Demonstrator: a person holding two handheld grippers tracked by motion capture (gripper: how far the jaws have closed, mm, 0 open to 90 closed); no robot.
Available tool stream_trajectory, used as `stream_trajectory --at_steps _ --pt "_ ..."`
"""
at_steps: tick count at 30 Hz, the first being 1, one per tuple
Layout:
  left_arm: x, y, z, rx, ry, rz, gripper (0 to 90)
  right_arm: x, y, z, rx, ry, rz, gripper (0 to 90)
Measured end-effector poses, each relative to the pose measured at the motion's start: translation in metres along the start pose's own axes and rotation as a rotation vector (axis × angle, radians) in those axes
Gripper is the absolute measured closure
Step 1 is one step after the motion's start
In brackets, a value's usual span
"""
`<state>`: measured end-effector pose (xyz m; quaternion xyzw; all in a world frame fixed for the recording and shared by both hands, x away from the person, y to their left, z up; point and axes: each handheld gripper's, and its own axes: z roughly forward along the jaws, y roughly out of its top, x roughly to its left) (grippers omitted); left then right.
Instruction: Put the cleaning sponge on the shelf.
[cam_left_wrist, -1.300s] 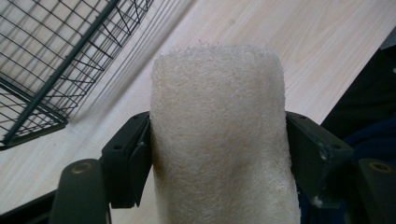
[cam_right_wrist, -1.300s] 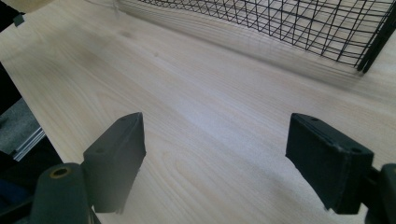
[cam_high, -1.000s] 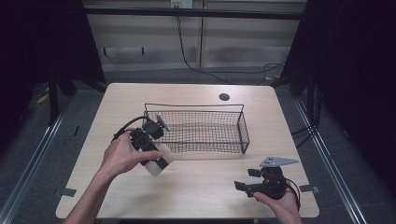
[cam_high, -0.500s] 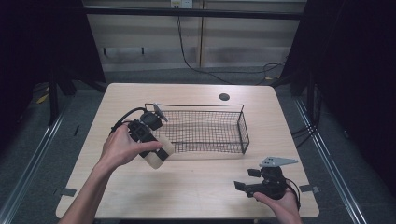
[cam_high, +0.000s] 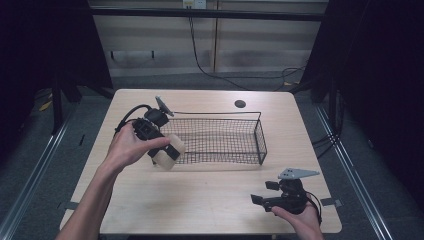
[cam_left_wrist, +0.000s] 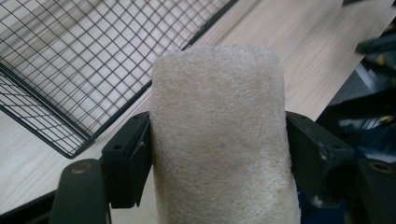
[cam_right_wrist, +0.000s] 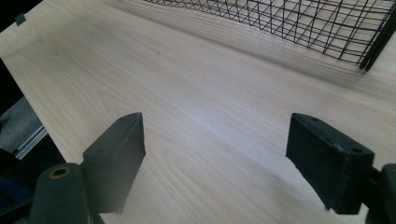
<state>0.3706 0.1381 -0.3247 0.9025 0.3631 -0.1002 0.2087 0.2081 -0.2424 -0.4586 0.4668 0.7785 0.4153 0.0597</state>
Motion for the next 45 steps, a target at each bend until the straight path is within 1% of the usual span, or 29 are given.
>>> stream_trajectory --at_steps 2,4,7,8,10,12,13,14,16,17,18,19,20,24,25,29,33,34,35,41,43,44,45 --pt "0.003 0.002 -0.004 -0.018 -0.009 -0.015 29.0 0.0 0.0 0.0 0.0 0.0 0.001 19.4" --pt "0.005 0.005 -0.008 -0.026 -0.007 -0.026 29.0 0.0 0.0 0.0 0.0 0.002 0.002 19.3" --pt "0.007 0.009 -0.012 -0.041 -0.016 -0.038 29.0 0.0 0.0 0.0 0.0 0.003 0.003 19.3" --pt "0.008 0.011 -0.012 -0.037 -0.019 -0.038 29.0 0.0 0.0 0.0 0.0 0.003 0.003 19.3" --pt "0.01 0.015 -0.013 -0.047 -0.029 -0.049 29.0 0.0 0.0 0.0 -0.001 0.004 0.002 19.3" --pt "0.012 0.019 -0.012 -0.036 -0.021 -0.045 29.0 0.0 0.0 0.0 -0.004 0.004 0.0 19.2" --pt "0.012 0.021 -0.012 -0.042 -0.032 -0.054 29.1 0.0 0.0 0.0 -0.006 0.006 -0.002 19.3" --pt "0.012 0.023 -0.012 -0.043 -0.034 -0.056 29.1 0.0 0.0 0.0 -0.006 0.006 0.0 19.2" --pt "0.013 0.026 -0.012 -0.049 -0.02 -0.072 29.0 0.0 0.0 0.0 -0.005 0.007 0.003 19.2" --pt "0.013 0.029 -0.011 -0.042 -0.017 -0.069 29.0 -0.001 0.0 0.0 -0.006 0.007 0.002 19.2" --pt "0.013 0.03 -0.011 -0.046 -0.02 -0.072 29.0 -0.001 0.0 0.0 -0.006 0.008 0.003 19.2" --pt "0.012 0.032 -0.01 -0.048 -0.011 -0.085 29.0 0.0 0.0 0.0 -0.006 0.008 0.003 19.2" --pt "0.013 0.035 -0.009 -0.037 0.007 -0.081 29.0 0.0 0.0 0.0 -0.006 0.009 0.001 19.2" --pt "0.015 0.042 -0.007 -0.044 0.02 -0.114 29.0 0.0 0.0 0.0 -0.006 0.008 0.0 19.2" --pt "0.015 0.044 -0.006 -0.05 0.027 -0.126 29.1 0.0 -0.001 0.0 -0.007 0.009 0.0 19.2" --pt "0.02 0.049 0.0 -0.042 0.041 -0.157 29.0 0.0 0.0 0.0 -0.004 0.011 0.002 19.1" --pt "0.024 0.053 0.006 -0.031 0.054 -0.171 29.0 0.001 0.0 0.0 -0.001 0.012 0.003 19.2" --pt "0.025 0.053 0.009 -0.032 0.052 -0.184 29.0 0.001 0.0 0.0 -0.001 0.012 0.003 19.1" --pt "0.025 0.054 0.011 -0.03 0.052 -0.186 29.0 0.0 0.0 0.0 -0.002 0.011 -0.001 19.1" --pt "0.032 0.06 0.026 -0.031 0.081 -0.221 29.0 0.001 0.0 0.0 0.0 0.014 0.003 19.2" --pt "0.035 0.061 0.031 -0.021 0.084 -0.234 29.0 0.001 0.0 0.0 0.001 0.014 0.003 19.1" --pt "0.037 0.061 0.033 -0.018 0.079 -0.24 29.0 0.001 0.0 0.0 0.001 0.014 0.003 19.1" --pt "0.039 0.061 0.035 -0.015 0.086 -0.244 29.0 0.001 0.0 0.0 0.0 0.014 0.003 19.1"
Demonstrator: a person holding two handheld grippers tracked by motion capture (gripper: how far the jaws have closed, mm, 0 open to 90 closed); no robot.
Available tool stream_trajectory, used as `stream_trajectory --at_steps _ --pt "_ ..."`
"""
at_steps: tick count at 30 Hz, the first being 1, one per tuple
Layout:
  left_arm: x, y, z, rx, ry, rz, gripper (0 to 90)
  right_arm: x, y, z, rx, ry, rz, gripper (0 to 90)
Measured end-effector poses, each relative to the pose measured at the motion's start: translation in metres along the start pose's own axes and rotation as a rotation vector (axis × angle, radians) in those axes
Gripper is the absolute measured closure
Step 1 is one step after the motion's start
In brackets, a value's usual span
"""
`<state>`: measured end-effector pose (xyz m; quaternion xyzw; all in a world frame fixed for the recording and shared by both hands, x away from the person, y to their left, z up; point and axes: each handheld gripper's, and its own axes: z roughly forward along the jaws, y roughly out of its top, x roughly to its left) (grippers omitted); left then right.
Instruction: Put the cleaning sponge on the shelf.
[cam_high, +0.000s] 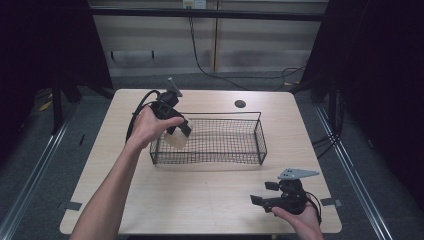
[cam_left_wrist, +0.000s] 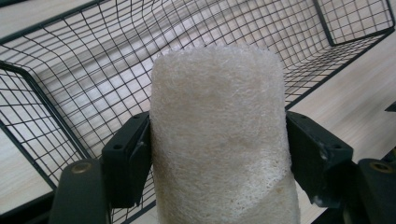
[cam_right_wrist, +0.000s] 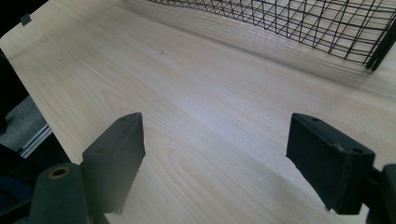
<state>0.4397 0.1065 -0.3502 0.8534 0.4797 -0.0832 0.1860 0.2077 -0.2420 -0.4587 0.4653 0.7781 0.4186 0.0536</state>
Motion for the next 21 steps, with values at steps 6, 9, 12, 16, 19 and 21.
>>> stream_trajectory --at_steps 6,9,12,16,19,21 --pt "0.006 -0.001 0.006 -0.001 0.02 -0.027 28.9 0.0 0.0 0.0 0.002 0.0 -0.002 19.1" --pt "0.008 -0.001 0.01 -0.003 0.035 -0.034 29.0 0.0 0.0 0.0 0.0 0.001 -0.002 19.1" --pt "0.011 -0.002 0.015 0.018 0.046 -0.037 29.0 0.001 0.0 0.0 0.005 0.002 -0.005 18.9" --pt "0.018 -0.003 0.022 0.024 0.044 -0.06 28.9 0.0 0.0 0.002 0.004 0.003 -0.009 18.9" --pt "0.023 -0.004 0.026 0.028 0.045 -0.078 28.9 0.0 0.0 0.001 0.006 0.001 -0.002 18.9" --pt "0.024 -0.004 0.029 0.022 0.054 -0.082 28.8 0.0 0.0 0.001 0.007 0.002 -0.001 19.0"
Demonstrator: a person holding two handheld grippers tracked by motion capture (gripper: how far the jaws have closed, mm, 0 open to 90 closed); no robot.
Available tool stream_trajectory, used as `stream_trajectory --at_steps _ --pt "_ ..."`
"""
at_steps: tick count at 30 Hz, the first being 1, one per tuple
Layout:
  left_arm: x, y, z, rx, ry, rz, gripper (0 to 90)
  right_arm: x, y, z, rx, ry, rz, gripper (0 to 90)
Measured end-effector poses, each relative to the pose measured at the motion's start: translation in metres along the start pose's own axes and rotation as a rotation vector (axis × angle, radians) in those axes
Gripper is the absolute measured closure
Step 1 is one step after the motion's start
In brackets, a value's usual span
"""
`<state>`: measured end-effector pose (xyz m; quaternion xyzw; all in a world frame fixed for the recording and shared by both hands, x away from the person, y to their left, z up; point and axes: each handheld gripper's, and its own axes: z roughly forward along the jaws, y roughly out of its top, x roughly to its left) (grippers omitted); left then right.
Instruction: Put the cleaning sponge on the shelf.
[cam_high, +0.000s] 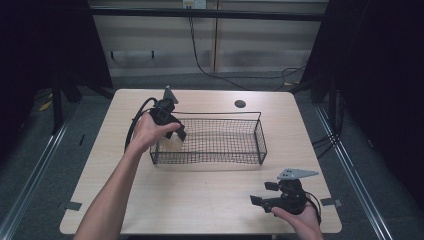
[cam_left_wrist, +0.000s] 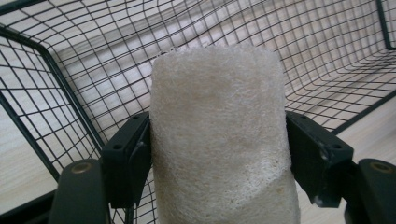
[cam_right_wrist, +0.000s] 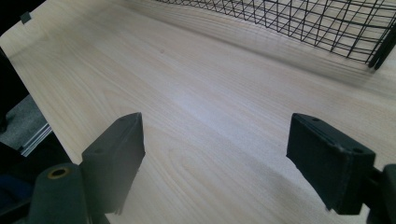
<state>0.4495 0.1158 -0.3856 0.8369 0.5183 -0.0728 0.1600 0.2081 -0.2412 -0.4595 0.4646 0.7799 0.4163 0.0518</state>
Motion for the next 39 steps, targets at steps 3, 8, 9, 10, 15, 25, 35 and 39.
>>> stream_trajectory --at_steps 3,8,9,10,15,25,35,39 --pt "0.001 0.0 0.003 0.004 -0.009 -0.005 28.8 0.0 0.0 0.0 -0.002 0.001 -0.006 19.0" --pt "0.003 0.001 0.01 0.016 -0.001 -0.019 28.8 0.0 0.0 0.0 0.001 0.002 -0.004 18.9" --pt "0.003 0.0 0.012 0.018 0.01 -0.016 28.8 0.0 0.0 0.001 0.002 0.002 -0.002 18.9" --pt "0.004 0.0 0.013 0.025 0.01 -0.015 28.8 0.0 0.0 0.001 0.002 0.002 -0.003 18.9" --pt "0.005 -0.001 0.018 0.037 0.018 -0.014 28.8 0.0 0.0 0.001 0.003 0.004 -0.007 19.0" --pt "0.005 -0.002 0.029 0.06 0.031 -0.025 28.7 0.0 0.0 0.001 0.004 0.004 -0.007 19.0" --pt "0.012 -0.004 0.039 0.075 0.024 -0.05 28.5 0.0 0.0 0.001 0.003 0.003 -0.009 19.1" --pt "0.01 -0.003 0.04 0.072 0.031 -0.049 28.4 0.0 0.0 0.001 0.003 0.003 -0.009 19.1"
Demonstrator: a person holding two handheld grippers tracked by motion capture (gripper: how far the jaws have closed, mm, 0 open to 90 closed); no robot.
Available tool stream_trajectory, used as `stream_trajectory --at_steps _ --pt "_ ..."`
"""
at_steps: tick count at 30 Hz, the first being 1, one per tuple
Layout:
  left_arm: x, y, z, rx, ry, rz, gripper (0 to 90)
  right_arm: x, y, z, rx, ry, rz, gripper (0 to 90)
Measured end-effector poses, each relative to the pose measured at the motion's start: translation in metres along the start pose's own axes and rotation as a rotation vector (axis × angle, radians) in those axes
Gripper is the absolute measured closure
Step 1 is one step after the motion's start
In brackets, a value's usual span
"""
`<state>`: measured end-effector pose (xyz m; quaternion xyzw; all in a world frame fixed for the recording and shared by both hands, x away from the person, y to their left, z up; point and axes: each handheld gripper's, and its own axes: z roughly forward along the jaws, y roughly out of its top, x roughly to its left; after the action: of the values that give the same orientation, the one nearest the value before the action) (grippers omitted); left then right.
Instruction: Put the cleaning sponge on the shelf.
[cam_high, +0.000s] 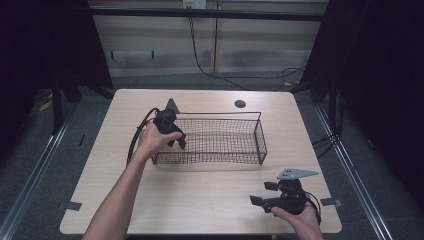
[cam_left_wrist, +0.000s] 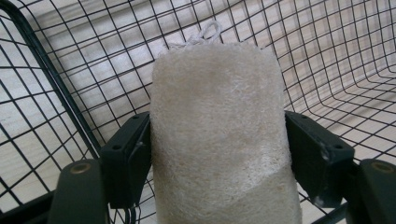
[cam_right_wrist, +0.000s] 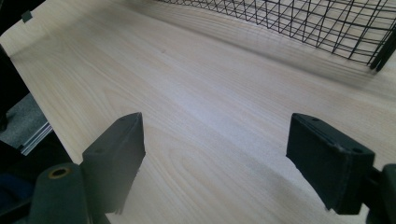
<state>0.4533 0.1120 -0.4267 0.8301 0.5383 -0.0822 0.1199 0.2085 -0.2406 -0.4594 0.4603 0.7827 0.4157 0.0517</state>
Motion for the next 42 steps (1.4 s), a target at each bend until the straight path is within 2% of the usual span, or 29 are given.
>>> stream_trajectory --at_steps 8,15,24,26,29,31,34,40,42 --pt "-0.001 0.0 0.003 0.0 0.007 -0.007 28.1 0.0 0.0 0.0 0.0 0.001 -0.002 19.1" --pt "0.002 0.0 0.004 -0.006 -0.009 -0.024 27.5 0.0 0.0 0.0 0.001 0.001 -0.002 19.1" --pt "0.004 0.002 0.005 0.02 -0.02 -0.031 24.7 0.0 0.0 0.0 0.003 0.002 -0.004 19.1" --pt "0.004 0.002 0.003 0.009 -0.037 -0.041 20.8 0.0 0.0 0.0 0.004 0.002 -0.005 19.1" --pt "0.006 0.002 0.001 -0.002 -0.026 -0.053 19.0 0.001 0.0 0.0 0.003 0.003 -0.003 19.1" --pt "0.006 0.002 -0.001 -0.018 -0.028 -0.053 19.0 0.0 0.0 0.0 0.002 0.002 -0.003 19.1" --pt "0.007 0.002 -0.002 -0.012 -0.023 -0.052 18.9 0.0 0.0 0.001 0.006 0.002 -0.003 19.1" --pt "0.009 0.0 -0.008 -0.041 -0.044 -0.052 19.5 0.001 0.0 0.0 0.006 0.002 -0.003 19.1" --pt "0.008 -0.001 -0.01 -0.038 -0.036 -0.049 19.7 0.001 0.0 0.001 0.005 0.002 -0.001 19.1"
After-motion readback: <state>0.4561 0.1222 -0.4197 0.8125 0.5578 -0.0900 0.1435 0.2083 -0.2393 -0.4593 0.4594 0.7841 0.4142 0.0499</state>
